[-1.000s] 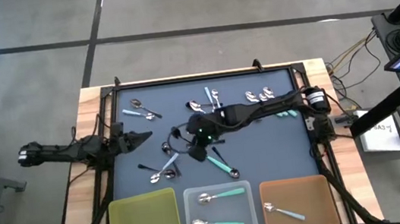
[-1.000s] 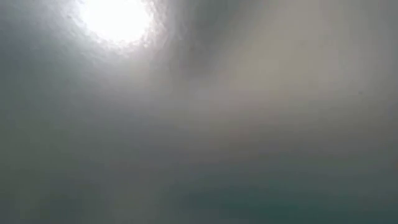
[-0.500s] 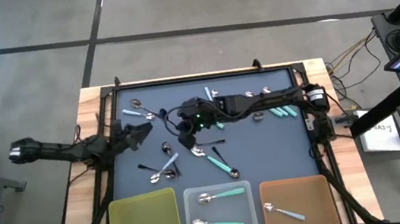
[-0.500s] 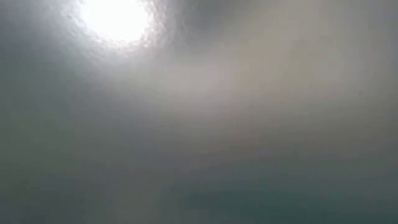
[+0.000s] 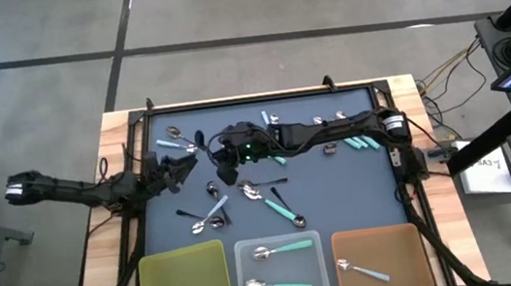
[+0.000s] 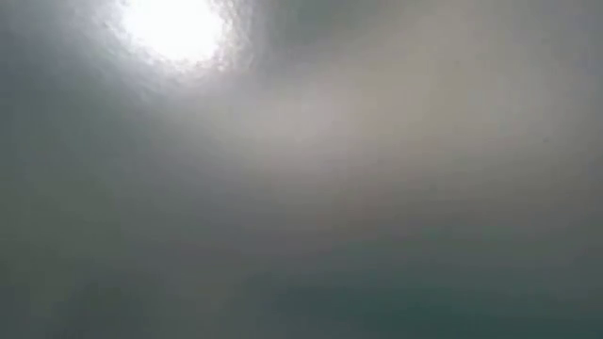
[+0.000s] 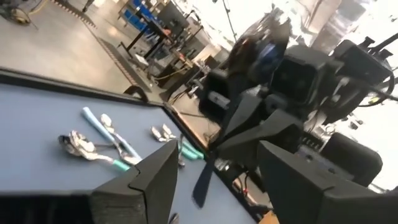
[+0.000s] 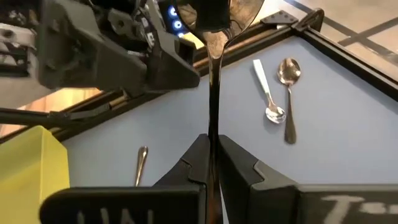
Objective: Sort silverware by color (type)
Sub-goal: Put the black spoon into the yellow bin
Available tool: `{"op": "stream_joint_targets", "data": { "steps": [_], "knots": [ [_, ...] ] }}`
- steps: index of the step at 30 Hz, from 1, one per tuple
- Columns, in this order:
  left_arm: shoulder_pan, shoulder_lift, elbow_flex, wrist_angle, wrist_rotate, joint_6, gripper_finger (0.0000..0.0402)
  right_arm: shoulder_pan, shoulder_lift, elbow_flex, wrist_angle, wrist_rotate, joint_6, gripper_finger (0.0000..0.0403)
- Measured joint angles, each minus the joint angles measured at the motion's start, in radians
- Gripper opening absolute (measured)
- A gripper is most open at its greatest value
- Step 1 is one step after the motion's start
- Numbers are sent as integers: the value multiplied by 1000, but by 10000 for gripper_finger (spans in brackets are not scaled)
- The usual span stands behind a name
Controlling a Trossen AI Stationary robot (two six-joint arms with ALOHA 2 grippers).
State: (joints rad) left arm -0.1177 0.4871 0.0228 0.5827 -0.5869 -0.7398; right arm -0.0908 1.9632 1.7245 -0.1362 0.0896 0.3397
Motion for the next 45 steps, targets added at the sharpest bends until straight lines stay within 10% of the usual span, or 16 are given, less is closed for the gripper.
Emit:
{"op": "stream_joint_targets", "data": {
  "steps": [25, 35, 45],
  "knots": [
    [10, 347, 246, -26, -47, 110, 192, 13, 3, 3, 9, 14, -6, 13],
    [10, 383, 261, -22, -70, 75, 19, 27, 3, 3, 7, 15, -11, 13],
    [10, 380, 260, -18, -55, 37, 1, 27, -11, 4, -22, 15, -12, 13]
  ]
}}
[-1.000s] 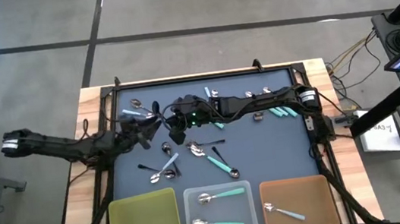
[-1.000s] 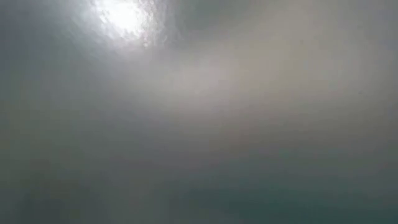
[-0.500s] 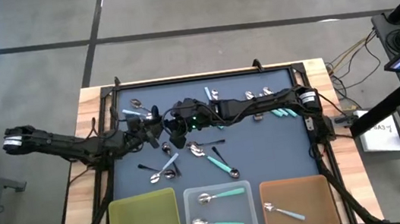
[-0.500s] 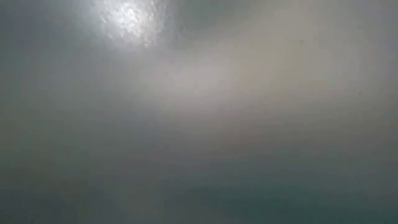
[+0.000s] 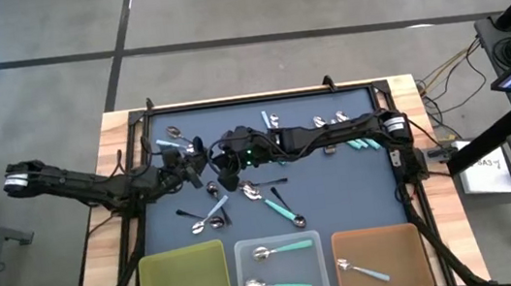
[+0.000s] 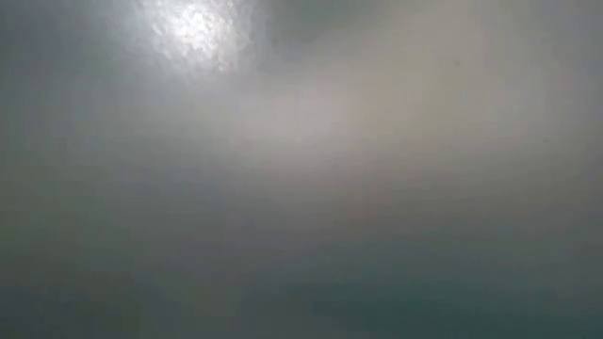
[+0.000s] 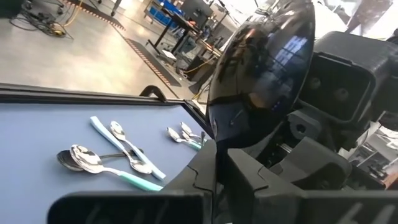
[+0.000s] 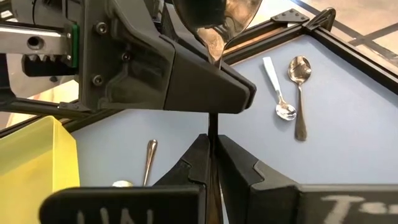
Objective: Sort silverware by color (type)
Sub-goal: Put the black spoon into the yellow bin
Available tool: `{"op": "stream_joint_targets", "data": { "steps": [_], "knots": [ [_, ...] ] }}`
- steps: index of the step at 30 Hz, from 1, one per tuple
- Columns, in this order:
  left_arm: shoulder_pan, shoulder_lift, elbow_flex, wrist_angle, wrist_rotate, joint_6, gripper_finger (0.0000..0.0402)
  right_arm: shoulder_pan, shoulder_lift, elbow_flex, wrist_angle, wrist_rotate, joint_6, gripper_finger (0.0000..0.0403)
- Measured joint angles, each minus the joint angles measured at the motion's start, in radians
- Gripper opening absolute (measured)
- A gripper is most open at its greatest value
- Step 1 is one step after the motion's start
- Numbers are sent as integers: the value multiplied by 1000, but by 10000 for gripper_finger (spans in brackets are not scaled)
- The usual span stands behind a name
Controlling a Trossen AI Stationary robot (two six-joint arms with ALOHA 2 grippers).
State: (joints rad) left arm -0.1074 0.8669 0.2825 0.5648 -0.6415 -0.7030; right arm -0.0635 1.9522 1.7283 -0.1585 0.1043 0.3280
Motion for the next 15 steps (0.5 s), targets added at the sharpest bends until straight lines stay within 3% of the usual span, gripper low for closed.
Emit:
{"op": "stream_joint_targets", "data": {
  "steps": [6, 15],
  "knots": [
    [0, 0, 0, -1, 4, -10, 0, 0, -18, 0, -38, 0, -33, 25],
    [0, -1, -2, -10, 8, -10, 1, -3, -62, 0, -121, 3, -33, 127]
  ]
}}
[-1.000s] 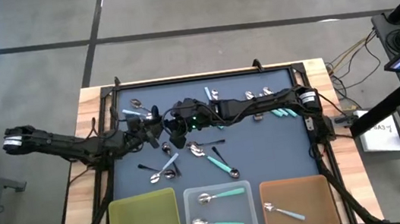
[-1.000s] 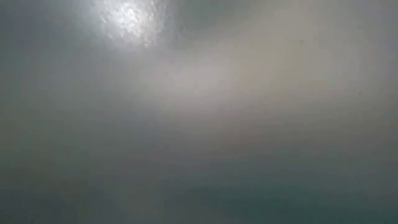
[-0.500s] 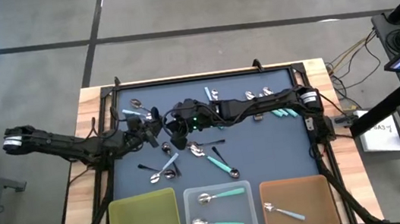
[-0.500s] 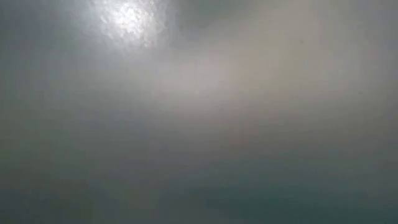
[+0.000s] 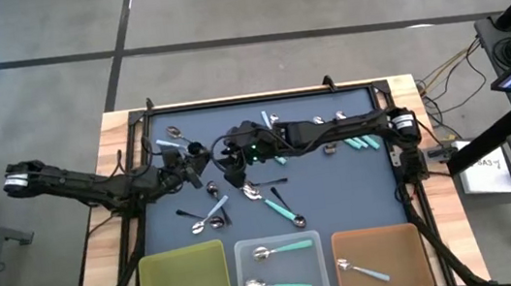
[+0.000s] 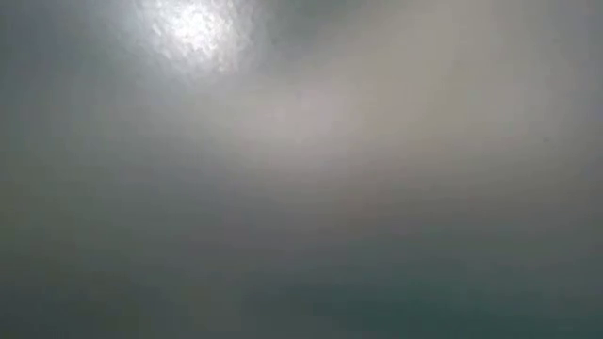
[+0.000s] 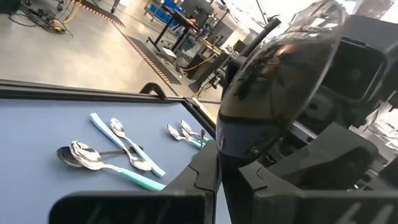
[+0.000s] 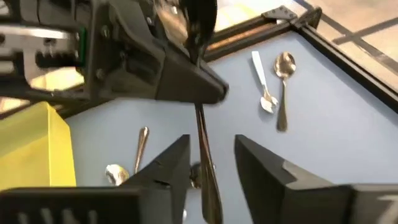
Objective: Sort silverware by color (type)
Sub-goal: Put the black spoon into the yellow bin
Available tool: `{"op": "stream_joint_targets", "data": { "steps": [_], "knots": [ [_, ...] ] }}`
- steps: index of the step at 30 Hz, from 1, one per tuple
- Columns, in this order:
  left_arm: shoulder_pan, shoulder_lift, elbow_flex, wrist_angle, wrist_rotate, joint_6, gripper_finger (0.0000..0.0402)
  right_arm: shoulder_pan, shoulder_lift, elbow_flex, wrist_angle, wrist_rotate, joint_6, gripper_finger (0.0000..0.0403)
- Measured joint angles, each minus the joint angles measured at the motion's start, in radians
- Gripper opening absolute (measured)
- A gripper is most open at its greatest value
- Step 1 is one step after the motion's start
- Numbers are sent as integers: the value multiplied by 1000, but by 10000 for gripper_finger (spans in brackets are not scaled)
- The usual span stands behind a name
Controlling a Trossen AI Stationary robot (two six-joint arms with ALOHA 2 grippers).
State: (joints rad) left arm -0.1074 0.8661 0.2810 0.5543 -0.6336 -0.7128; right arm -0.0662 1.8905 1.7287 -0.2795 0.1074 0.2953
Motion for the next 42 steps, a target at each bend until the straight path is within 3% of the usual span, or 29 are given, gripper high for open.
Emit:
{"op": "stream_joint_targets", "data": {
  "steps": [5, 8, 11, 14, 21, 26, 30, 34, 42],
  "knots": [
    [0, -9, 0, -158, 65, -69, 1, -11, -42, 0, -103, -1, 24, 163],
    [-8, -12, 11, -259, 165, -168, 1, -17, -75, 0, -210, 1, 49, 167],
    [-40, -9, 83, -322, 239, -175, 1, -16, -105, 0, -306, 1, 53, 164],
    [-86, 7, 223, -521, 284, -132, 0, -12, -126, 0, -371, -1, 53, 155],
    [-241, 194, 662, -1298, 304, -190, 0, 10, -142, 0, -441, -1, 86, 139],
    [-391, 376, 874, -1588, 390, -276, 0, 27, -142, 0, -481, -2, 98, 137],
    [-509, 475, 950, -1650, 441, -380, 0, 47, -142, -2, -514, -2, 98, 137],
    [-599, 564, 950, -1652, 530, -495, 0, 65, -142, -5, -529, -2, 94, 137],
    [-667, 754, 932, -1666, 761, -563, 0, 82, -142, -9, -528, -2, 86, 137]
  ]
}}
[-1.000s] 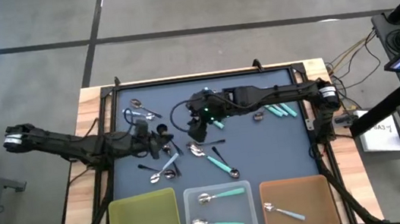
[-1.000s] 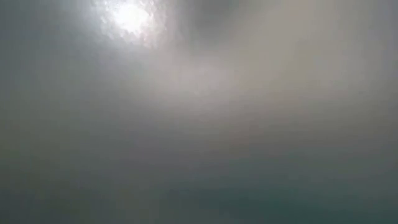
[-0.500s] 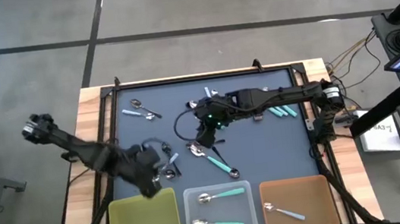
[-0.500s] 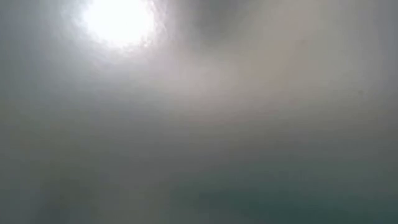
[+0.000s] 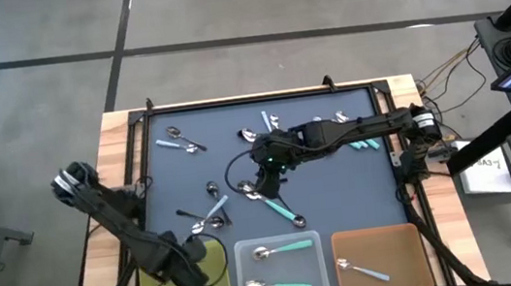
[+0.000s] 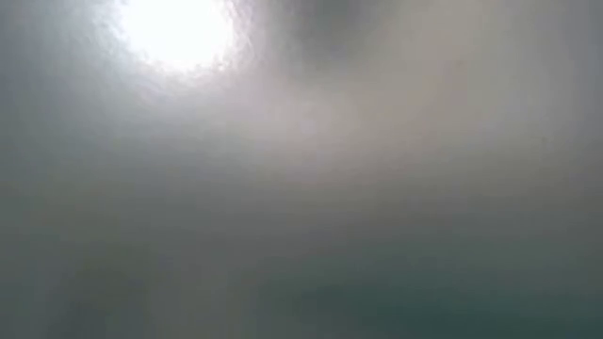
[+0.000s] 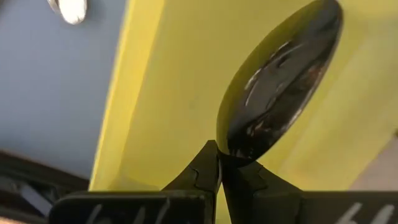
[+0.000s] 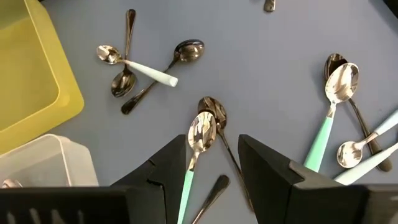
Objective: Sort silverware by color (type)
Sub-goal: Put the black spoon into the yellow bin
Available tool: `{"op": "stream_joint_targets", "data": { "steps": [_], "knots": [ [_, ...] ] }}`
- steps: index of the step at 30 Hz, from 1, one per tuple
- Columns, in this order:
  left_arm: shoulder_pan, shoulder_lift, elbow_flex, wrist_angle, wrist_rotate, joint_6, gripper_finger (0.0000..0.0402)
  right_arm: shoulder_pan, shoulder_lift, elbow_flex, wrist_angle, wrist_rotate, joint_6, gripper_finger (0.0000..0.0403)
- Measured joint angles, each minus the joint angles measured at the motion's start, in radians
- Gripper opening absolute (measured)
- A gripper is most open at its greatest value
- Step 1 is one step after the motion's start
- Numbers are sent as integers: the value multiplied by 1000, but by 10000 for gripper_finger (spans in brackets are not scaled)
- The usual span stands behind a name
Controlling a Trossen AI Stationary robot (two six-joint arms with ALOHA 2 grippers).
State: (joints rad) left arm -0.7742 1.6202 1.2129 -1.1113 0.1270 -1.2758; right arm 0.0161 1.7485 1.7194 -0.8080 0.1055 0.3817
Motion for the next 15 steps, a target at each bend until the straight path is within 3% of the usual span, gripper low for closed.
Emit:
{"op": "stream_joint_targets", "data": {
  "steps": [7, 15],
  "knots": [
    [0, 106, 25, -52, 110, 23, 0, 8, 0, -1, -4, 0, 1, 137],
    [2, 212, 174, -236, 127, 110, 28, 10, 1, -1, -5, 0, 2, 137]
  ]
}}
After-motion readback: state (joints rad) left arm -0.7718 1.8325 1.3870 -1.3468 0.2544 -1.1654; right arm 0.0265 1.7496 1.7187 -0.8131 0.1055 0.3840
